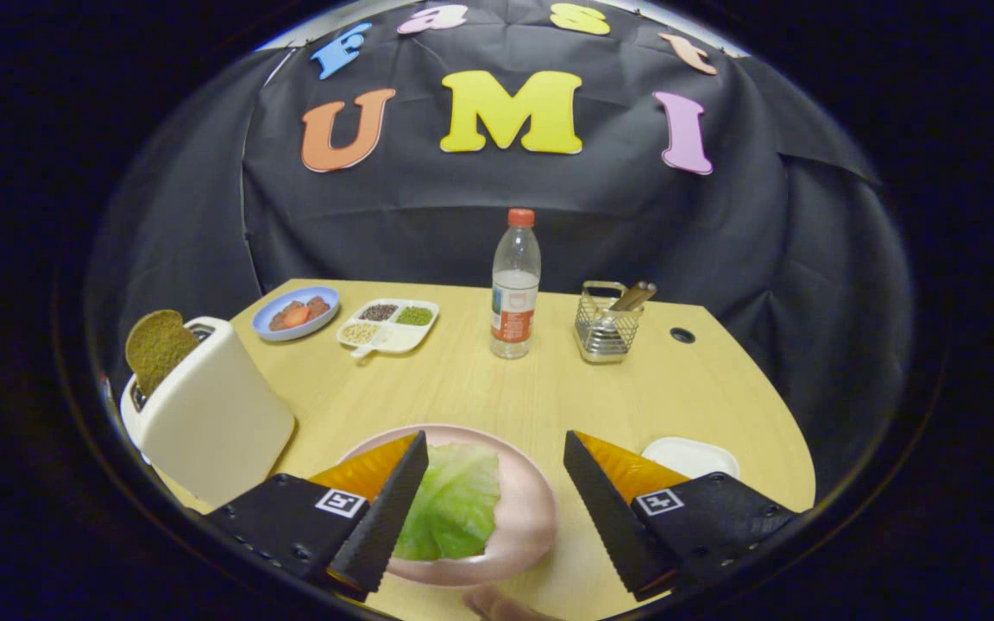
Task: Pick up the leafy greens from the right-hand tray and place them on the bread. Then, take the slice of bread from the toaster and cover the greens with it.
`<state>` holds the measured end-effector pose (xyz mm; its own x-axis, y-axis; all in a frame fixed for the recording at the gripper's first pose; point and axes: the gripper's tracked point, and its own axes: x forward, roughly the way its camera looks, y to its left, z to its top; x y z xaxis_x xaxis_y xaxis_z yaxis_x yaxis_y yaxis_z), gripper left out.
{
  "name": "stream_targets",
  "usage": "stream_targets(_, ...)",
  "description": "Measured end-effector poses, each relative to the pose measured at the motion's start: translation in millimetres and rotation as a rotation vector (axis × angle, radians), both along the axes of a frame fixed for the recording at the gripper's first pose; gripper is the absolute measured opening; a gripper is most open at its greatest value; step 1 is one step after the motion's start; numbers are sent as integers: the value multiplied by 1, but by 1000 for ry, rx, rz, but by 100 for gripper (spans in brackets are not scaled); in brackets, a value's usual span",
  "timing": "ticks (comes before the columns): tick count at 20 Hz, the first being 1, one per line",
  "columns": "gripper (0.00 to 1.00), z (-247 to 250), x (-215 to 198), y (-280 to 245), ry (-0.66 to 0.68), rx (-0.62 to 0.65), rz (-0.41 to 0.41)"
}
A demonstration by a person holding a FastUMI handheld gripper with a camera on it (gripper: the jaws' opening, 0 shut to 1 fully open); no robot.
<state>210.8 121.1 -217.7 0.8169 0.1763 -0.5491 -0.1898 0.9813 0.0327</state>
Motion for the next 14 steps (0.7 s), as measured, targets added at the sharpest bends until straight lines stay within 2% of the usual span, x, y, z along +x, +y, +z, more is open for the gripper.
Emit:
stream_targets(6, 97, 82, -51, 38, -49, 117, 34)
stream_targets(10, 96, 128, -74, 75, -107, 110, 70)
stream_targets(14, 96, 147, -82, 122, -121, 86, 94)
